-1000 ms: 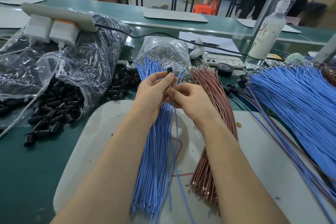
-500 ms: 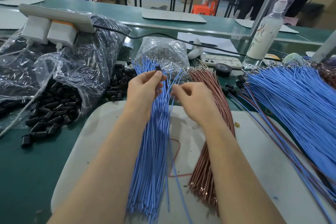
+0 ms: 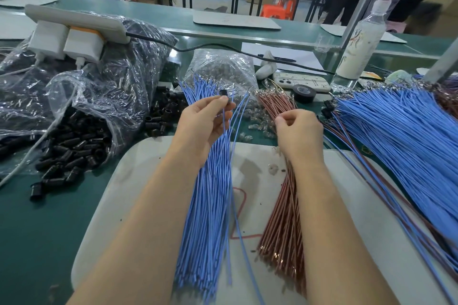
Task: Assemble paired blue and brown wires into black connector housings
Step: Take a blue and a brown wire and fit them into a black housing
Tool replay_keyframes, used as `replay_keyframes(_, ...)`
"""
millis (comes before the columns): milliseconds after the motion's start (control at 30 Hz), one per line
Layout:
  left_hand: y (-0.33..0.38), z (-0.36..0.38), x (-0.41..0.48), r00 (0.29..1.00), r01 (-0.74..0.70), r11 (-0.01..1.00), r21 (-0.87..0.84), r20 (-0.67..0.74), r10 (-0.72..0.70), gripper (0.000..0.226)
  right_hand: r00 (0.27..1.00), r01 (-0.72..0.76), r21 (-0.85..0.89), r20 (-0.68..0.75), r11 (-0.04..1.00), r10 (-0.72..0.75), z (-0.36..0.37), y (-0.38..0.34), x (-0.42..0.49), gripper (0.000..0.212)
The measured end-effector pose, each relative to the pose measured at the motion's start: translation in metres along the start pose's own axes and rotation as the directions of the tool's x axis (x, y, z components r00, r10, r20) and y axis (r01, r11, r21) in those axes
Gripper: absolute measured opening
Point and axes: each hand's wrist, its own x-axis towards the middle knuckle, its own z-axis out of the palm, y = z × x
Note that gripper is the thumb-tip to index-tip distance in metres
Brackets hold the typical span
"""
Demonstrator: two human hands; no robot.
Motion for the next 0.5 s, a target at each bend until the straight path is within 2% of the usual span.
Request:
replay_keyframes(100,0.0,0.005,-0.007,0.977,0.038,0.994,0.107,0.205,-0.059,0.008,0.998,-0.059,0.346,0.03,0.936,0.052,-0.006,-0.005,0.002,0.01)
replay_keyframes(167,-0.002,0.01,-0.012,0.936,0.056,0.985,0.163,0.334,-0.108,0.007,0.988,-0.153,0.629,0.095,0.762,0.12,-0.008,-0.01,0.002,0.01)
replay_keyframes(233,-0.003,0.014,-0.016,0.905,0.078,0.979,0.188,0.4,-0.149,0.007,0.982,-0.182,0.8,0.117,0.571,0.149,-0.01,-0.015,0.002,0.012)
replay_keyframes(300,-0.006,0.016,-0.017,0.891,0.075,0.973,0.219,0.423,-0.164,0.008,0.982,-0.16,0.87,0.094,0.467,0.161,-0.011,-0.017,0.001,0.013)
replay_keyframes(400,-0.01,0.017,-0.016,0.905,0.003,0.969,0.249,0.41,-0.108,0.005,0.981,-0.165,0.913,0.112,0.374,0.158,-0.01,-0.018,0.0,0.012)
replay_keyframes(433,-0.011,0.016,-0.014,0.917,-0.025,0.971,0.24,0.391,-0.073,0.007,0.979,-0.184,0.911,0.138,0.369,0.148,-0.009,-0.019,0.0,0.012)
replay_keyframes(467,-0.011,0.015,-0.012,0.93,-0.05,0.974,0.222,0.366,-0.035,0.008,0.977,-0.207,0.885,0.167,0.417,0.132,-0.008,-0.02,0.0,0.01)
replay_keyframes(500,-0.01,0.014,-0.01,0.942,-0.073,0.976,0.205,0.335,0.0,0.009,0.974,-0.227,0.822,0.199,0.522,0.11,-0.008,-0.02,-0.002,0.01)
